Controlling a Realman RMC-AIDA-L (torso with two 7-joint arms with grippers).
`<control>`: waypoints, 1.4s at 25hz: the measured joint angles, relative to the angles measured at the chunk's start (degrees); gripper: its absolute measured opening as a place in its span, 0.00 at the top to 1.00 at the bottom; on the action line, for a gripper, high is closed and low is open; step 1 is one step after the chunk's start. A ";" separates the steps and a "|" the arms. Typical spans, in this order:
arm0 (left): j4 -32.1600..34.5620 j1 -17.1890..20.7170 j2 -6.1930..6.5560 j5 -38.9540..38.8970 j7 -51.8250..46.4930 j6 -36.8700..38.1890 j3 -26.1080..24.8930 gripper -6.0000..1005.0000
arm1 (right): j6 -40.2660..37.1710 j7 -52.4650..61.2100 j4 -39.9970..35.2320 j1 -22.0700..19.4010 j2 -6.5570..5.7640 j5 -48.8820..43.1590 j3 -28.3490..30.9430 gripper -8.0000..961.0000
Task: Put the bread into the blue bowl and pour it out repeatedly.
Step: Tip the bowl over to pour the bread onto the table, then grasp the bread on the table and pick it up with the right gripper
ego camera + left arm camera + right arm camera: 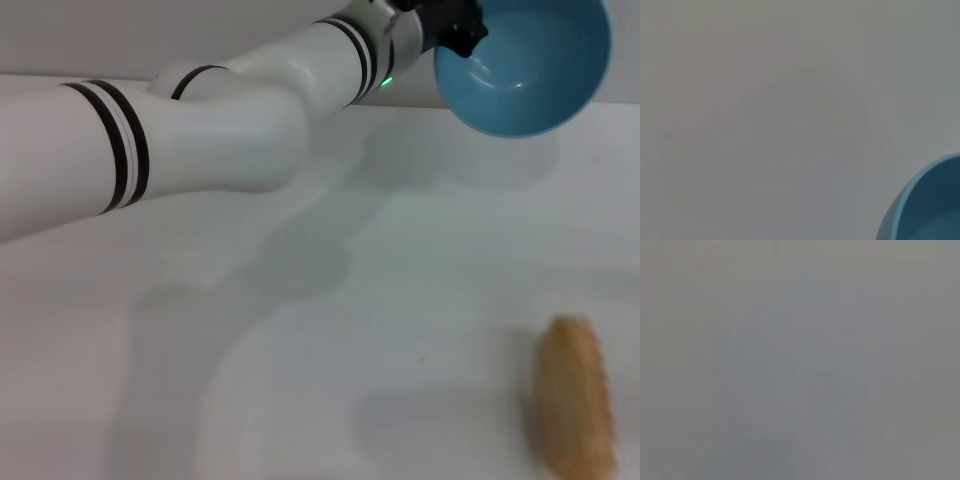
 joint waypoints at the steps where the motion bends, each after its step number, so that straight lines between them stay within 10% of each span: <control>1: -0.02 0.42 0.00 -0.09 -0.04 0.48 -1.15 1.00 | -1.01 0.13 -0.20 -0.23 -0.04 0.04 0.75 0.51; 10: -0.77 1.55 0.01 -0.24 -0.16 5.83 -7.80 1.00 | 0.19 7.11 -3.31 2.62 -0.26 -11.11 -0.07 0.51; 22: -4.64 2.52 0.52 -0.23 -0.25 19.47 -19.87 1.00 | -4.57 64.61 -23.45 7.91 -1.73 -54.47 0.01 0.51; 35: -4.29 4.02 0.21 -0.24 -0.25 19.20 -20.04 1.00 | -9.40 73.23 -21.20 11.05 -2.16 -70.28 -0.61 0.51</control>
